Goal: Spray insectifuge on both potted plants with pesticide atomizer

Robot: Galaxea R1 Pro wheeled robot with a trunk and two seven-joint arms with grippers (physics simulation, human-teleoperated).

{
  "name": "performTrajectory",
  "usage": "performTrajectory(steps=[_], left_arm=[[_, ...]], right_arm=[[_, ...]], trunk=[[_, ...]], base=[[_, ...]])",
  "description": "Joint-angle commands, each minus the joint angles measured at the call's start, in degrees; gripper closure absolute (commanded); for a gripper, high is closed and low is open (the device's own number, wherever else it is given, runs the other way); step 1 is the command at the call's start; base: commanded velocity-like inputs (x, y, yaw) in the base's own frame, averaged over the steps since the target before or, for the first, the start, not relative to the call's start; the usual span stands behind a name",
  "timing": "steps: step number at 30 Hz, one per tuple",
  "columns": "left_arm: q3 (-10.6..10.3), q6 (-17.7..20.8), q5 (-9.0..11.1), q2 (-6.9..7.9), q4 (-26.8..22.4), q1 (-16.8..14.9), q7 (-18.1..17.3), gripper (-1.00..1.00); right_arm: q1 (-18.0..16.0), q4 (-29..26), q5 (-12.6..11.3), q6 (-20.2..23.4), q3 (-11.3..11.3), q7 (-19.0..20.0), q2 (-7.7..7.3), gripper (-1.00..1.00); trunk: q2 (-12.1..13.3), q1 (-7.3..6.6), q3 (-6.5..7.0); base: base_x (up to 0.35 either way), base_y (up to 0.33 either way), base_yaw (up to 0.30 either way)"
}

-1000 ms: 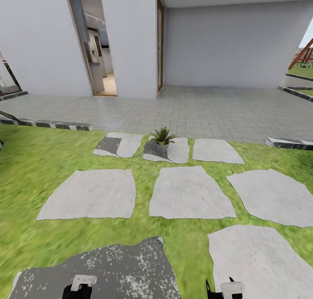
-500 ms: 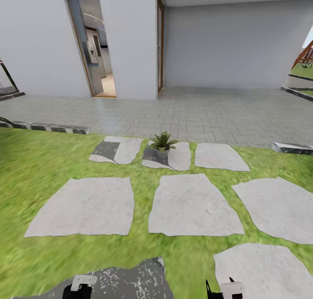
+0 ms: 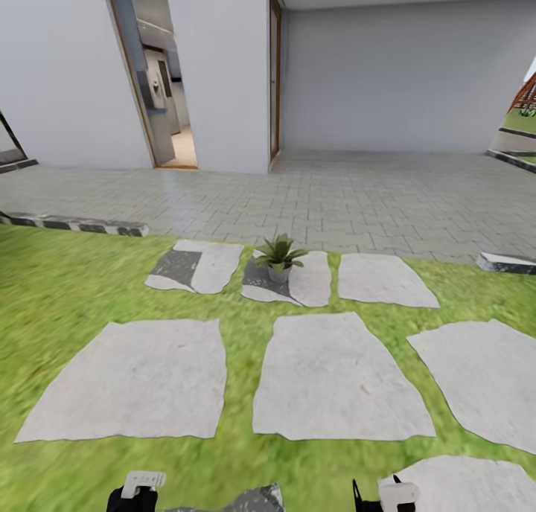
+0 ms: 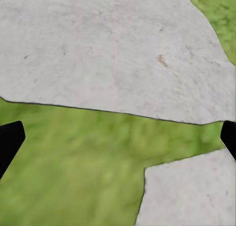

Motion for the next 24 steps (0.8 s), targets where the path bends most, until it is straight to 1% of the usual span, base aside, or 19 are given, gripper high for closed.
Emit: performTrajectory(steps=[1,11,24], left_arm=[[0.0,-0.2,0.1,0.02,0.0,0.0,-0.2,1.0],[0.0,-0.2,0.1,0.02,0.0,0.0,-0.2,1.0],[0.0,-0.2,0.1,0.02,0.0,0.0,-0.2,1.0]], right_arm=[[0.0,0.0,0.3,0.0,0.4,-0.6,-0.01,-1.0],[0.0,0.0,0.3,0.0,0.4,-0.6,0.15,-1.0],[-0.1,0.1,0.3,0.0,0.4,-0.5,0.15,-1.0]], trunk=[[0.0,0.03,-0.05],[0.0,0.03,-0.05],[0.0,0.03,-0.05]], base=[[0.341,0.0,0.0],[0.341,0.0,0.0],[0.341,0.085,0.0]])
